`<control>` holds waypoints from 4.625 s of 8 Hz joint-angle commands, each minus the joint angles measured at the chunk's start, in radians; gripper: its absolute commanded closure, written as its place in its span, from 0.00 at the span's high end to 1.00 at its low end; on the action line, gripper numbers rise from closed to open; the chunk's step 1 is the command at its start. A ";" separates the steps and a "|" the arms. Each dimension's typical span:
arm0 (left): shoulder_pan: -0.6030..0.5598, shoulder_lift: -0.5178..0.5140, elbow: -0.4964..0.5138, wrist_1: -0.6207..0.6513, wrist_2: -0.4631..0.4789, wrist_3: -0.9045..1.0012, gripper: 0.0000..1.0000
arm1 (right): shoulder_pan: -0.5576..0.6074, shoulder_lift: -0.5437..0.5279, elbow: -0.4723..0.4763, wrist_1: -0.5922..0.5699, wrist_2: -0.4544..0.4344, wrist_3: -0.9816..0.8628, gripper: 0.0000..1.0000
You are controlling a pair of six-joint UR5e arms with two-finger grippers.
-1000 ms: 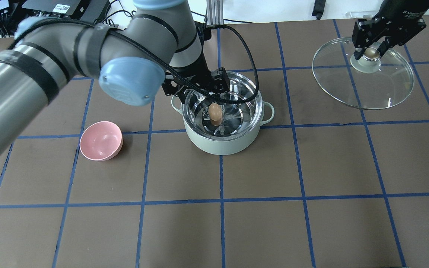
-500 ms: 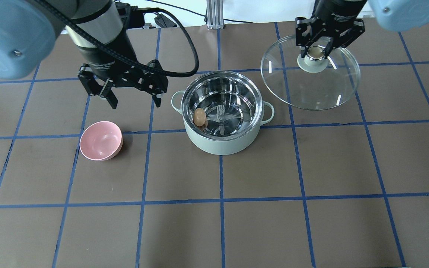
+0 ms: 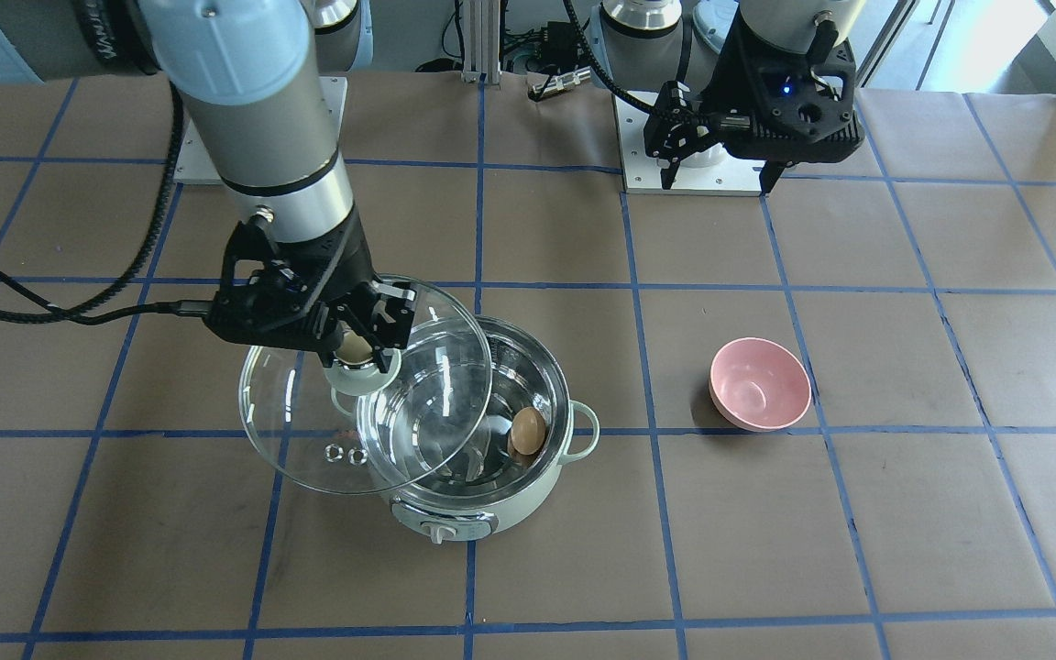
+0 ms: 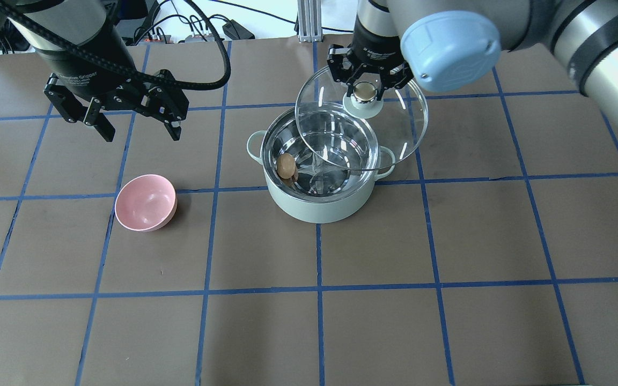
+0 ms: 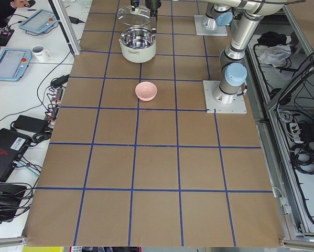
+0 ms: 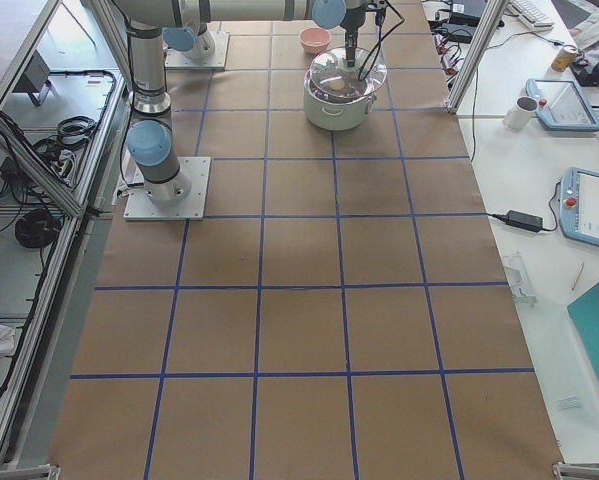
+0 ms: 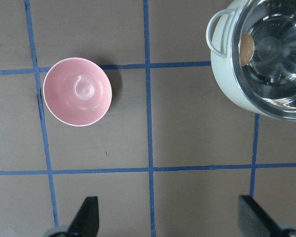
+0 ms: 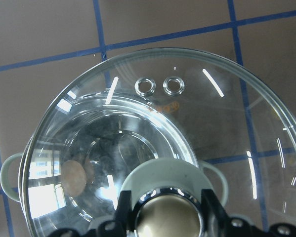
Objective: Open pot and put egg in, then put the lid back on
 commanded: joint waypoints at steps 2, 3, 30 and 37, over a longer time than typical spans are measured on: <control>0.013 0.003 -0.001 0.004 -0.010 0.008 1.00 | 0.117 0.094 0.022 -0.133 -0.011 0.158 0.00; 0.013 0.003 -0.001 0.004 -0.008 0.007 1.00 | 0.124 0.100 0.060 -0.178 -0.020 0.178 0.00; 0.007 0.005 -0.011 0.029 -0.006 0.011 1.00 | 0.137 0.110 0.088 -0.188 -0.037 0.203 0.62; 0.010 0.005 -0.011 0.030 -0.005 0.011 1.00 | -0.028 -0.009 0.022 -0.044 0.015 -0.083 0.94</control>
